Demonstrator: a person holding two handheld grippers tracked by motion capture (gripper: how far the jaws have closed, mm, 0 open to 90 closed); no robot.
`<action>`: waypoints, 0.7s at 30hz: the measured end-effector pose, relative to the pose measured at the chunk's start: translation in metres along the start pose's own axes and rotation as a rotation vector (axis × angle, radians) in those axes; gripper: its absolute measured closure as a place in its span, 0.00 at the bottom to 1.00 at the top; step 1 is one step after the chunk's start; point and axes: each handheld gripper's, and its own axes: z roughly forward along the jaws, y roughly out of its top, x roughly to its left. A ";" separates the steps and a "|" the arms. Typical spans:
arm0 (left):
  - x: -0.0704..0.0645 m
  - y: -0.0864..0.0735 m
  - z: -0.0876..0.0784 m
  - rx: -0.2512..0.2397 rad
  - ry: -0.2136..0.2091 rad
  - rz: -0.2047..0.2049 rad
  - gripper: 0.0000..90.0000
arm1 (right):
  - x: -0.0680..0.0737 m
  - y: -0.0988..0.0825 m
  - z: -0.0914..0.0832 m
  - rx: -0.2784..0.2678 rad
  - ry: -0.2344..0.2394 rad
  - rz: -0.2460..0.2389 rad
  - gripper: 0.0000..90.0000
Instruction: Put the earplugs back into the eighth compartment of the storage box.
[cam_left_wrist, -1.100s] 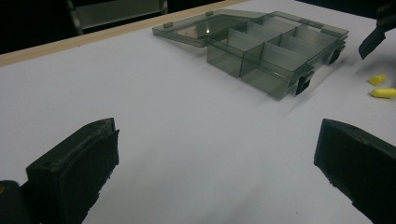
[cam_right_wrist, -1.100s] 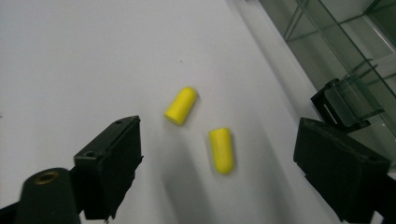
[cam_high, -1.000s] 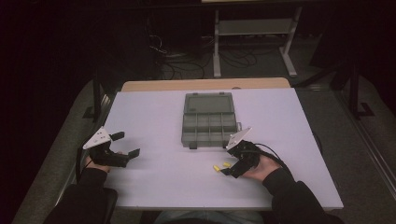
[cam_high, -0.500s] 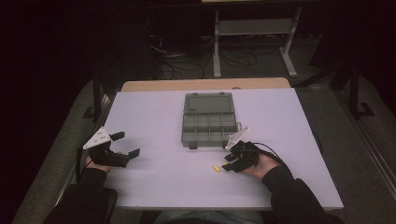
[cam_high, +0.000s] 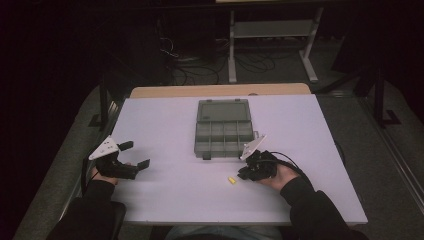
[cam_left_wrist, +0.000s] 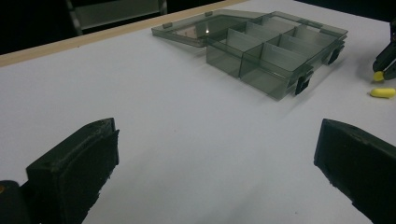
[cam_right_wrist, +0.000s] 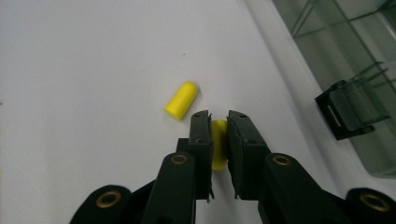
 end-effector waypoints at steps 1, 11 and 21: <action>0.000 0.000 0.000 0.000 0.000 0.000 0.00 | 0.000 0.001 -0.001 0.003 -0.003 0.009 0.87; -0.001 0.001 0.001 0.000 0.000 0.007 0.00 | 0.003 0.011 -0.024 -0.039 -0.027 0.035 0.88; -0.001 0.001 0.001 0.002 0.002 0.008 0.00 | -0.001 0.018 -0.047 -0.081 -0.062 0.029 0.88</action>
